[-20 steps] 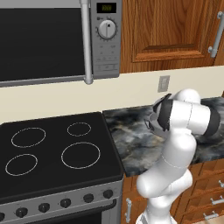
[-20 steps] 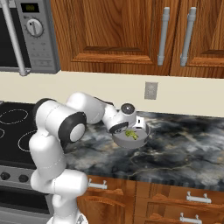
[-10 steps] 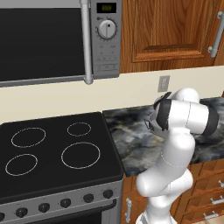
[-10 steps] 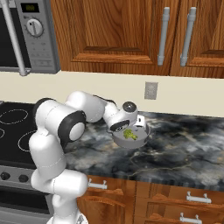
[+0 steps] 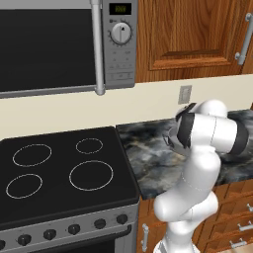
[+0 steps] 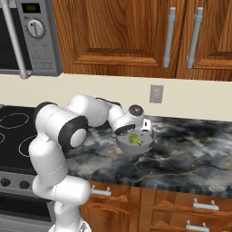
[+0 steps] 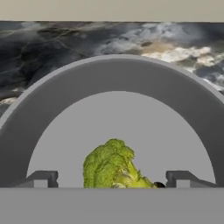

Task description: Turn on the sink faucet. Then move the broccoli from the counter to the sink. Turn off the sink. Move the vegetable from the sink to the pot next to the stove. Finally move the pot to the rear left burner.

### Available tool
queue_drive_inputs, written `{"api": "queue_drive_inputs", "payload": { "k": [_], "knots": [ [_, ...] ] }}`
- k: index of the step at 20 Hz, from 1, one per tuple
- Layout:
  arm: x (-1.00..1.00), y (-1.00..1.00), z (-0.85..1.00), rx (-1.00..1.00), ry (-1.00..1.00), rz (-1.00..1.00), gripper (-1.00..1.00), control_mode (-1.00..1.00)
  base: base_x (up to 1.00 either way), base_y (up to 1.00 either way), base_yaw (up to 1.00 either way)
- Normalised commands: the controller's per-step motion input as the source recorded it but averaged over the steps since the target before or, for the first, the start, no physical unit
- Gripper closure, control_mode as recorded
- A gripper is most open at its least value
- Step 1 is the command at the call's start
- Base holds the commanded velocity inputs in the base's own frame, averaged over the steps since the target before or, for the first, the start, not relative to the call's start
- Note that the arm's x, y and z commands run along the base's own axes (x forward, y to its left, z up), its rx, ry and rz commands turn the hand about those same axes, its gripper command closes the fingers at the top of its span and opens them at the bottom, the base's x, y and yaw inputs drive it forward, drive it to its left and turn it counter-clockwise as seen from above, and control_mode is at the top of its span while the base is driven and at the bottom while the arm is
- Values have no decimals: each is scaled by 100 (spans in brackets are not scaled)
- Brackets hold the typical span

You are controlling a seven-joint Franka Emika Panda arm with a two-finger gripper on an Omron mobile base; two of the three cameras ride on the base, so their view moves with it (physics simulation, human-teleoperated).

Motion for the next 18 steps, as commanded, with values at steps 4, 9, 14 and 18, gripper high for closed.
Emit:
{"api": "queue_drive_inputs", "payload": {
  "k": [4, 9, 14, 18],
  "knots": [
    [-25, 9, 24, 0, 0, 0, -100, -100, 0, 0, 0],
    [-30, 20, 29, 0, 0, 0, -100, -100, 0, 0, 0],
    [-26, 44, 29, 0, 0, 0, -100, -100, 0, 0, 0],
    [-22, 56, 23, -1, 5, 0, -100, -100, 0, 0, 0]
  ]
}}
